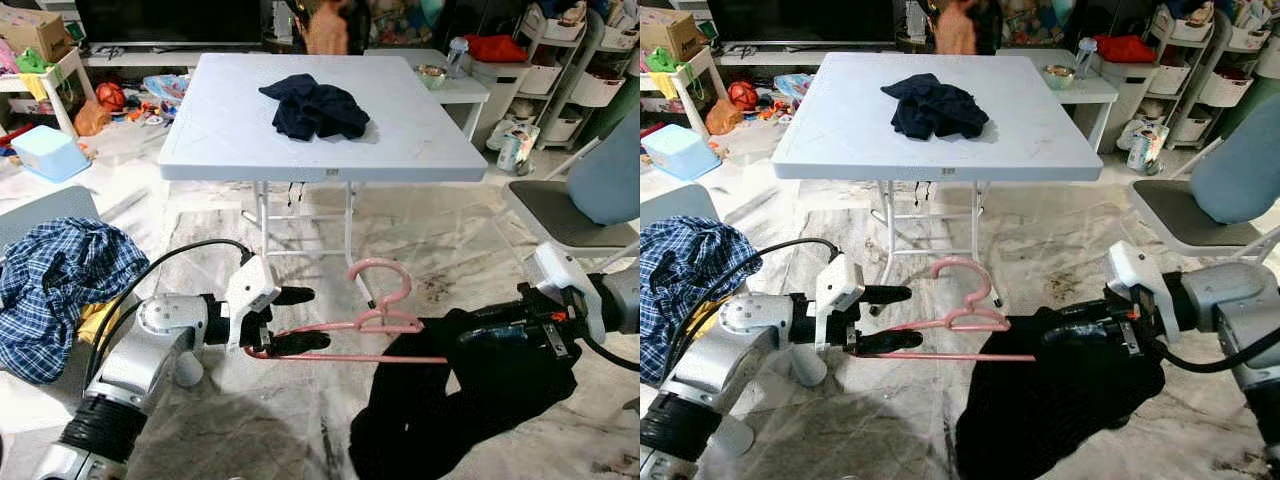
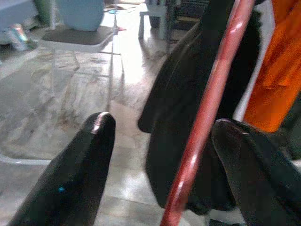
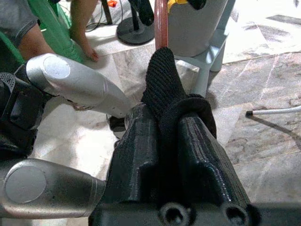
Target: Hang hanger
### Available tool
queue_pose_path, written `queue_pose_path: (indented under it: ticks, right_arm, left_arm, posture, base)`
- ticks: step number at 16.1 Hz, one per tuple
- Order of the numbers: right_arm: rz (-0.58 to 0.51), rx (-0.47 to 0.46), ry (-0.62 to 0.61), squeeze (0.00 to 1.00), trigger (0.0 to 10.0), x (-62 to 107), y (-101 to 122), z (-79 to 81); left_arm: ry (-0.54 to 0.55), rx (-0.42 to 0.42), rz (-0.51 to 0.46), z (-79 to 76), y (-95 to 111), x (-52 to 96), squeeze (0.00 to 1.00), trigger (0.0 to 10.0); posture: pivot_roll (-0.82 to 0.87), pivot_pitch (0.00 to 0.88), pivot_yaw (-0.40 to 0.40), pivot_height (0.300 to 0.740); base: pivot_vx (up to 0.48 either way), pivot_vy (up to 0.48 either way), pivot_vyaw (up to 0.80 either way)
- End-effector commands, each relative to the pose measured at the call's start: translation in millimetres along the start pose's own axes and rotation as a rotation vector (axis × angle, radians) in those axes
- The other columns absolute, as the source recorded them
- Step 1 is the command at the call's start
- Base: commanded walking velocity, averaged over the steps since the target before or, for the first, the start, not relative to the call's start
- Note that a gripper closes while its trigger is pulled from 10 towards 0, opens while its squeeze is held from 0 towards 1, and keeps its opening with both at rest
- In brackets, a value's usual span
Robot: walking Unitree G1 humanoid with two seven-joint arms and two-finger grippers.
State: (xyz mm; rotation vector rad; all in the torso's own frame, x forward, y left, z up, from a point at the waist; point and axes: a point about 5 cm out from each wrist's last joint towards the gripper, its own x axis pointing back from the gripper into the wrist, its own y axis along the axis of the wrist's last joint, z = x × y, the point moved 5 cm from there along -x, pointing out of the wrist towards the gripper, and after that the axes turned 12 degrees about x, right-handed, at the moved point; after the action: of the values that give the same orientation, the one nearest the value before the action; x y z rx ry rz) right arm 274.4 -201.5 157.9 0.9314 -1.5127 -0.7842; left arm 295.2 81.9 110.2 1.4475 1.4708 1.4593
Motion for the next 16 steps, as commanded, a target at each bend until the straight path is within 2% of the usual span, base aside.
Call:
queue_pose_path:
  ticks: [1, 4, 16]
  right_arm:
    - [-0.013, 0.041, 0.018, 0.00, 10.0, 2.0, 9.3, 0.1]
    - [-0.016, 0.050, 0.021, 0.00, 10.0, 0.2, 10.0, -0.5]
    - [-0.036, 0.063, 0.029, 0.00, 10.0, -8.4, 11.8, -3.6]
  left_arm:
    - [-0.025, 0.005, 0.022, -0.3, 0.6, -0.4, 0.00, 0.0]
    - [-0.095, 0.018, 0.064, -6.6, -4.1, -4.5, 0.00, 0.0]
    - [-0.135, 0.026, 0.092, -5.5, -7.6, -11.1, 0.00, 0.0]
  posture:
    - [-0.11, 0.000, -0.035, 0.740]
    - [-0.11, 0.000, -0.036, 0.740]
    - [-0.10, 0.000, -0.040, 0.740]
  base:
    - [0.000, 0.000, 0.00]
    - [0.000, 0.000, 0.00]
    - [0.000, 0.000, 0.00]
